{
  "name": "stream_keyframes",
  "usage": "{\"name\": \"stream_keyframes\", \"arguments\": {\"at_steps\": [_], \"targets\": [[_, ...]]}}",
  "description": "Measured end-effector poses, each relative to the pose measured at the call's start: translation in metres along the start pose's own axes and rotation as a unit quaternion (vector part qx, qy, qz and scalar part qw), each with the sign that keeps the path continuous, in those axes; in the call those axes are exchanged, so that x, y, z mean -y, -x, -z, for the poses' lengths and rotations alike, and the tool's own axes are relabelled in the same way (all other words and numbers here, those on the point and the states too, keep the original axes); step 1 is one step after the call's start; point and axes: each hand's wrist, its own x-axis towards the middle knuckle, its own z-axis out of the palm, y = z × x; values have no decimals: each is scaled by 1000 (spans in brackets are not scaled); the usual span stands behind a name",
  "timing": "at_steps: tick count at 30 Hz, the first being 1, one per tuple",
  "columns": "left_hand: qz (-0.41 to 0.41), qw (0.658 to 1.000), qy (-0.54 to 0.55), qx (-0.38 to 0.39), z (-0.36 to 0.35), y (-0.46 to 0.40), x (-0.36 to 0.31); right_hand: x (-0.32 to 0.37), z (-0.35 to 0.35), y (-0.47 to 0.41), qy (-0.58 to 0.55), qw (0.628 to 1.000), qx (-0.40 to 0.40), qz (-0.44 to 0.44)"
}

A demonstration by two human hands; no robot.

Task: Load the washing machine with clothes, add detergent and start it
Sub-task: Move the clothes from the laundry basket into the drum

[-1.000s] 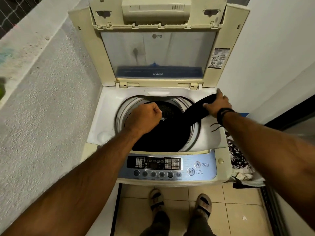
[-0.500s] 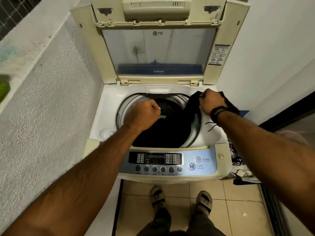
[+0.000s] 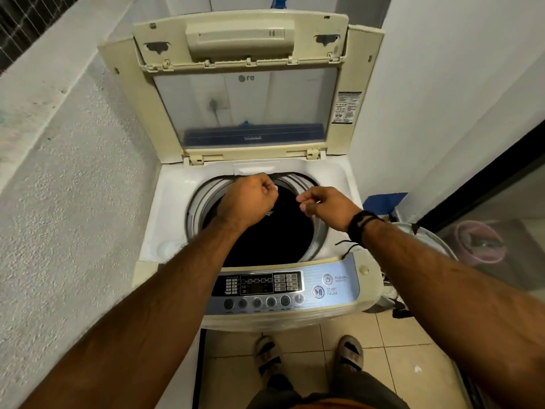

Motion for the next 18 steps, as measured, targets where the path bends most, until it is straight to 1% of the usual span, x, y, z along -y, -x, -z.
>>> {"name": "stream_keyframes", "arguments": {"at_steps": [5, 9, 11, 14, 18], "targets": [[-47, 998, -3, 40, -35, -19, -58, -35, 58, 30, -5, 993, -122, -3], [-99, 992, 23, 80, -92, -32, -130, -82, 117, 52, -38, 977, -207, -15], [-109, 987, 45, 108, -123, -35, -164, -110, 142, 62, -60, 969, -238, -33], [-115, 980, 56, 155, -176, -42, -215, -163, 179, 76, -86, 961, -250, -78], [-118, 969, 26, 214, -249, -55, -257, -240, 215, 95, -99, 956, -241, -134]]}}
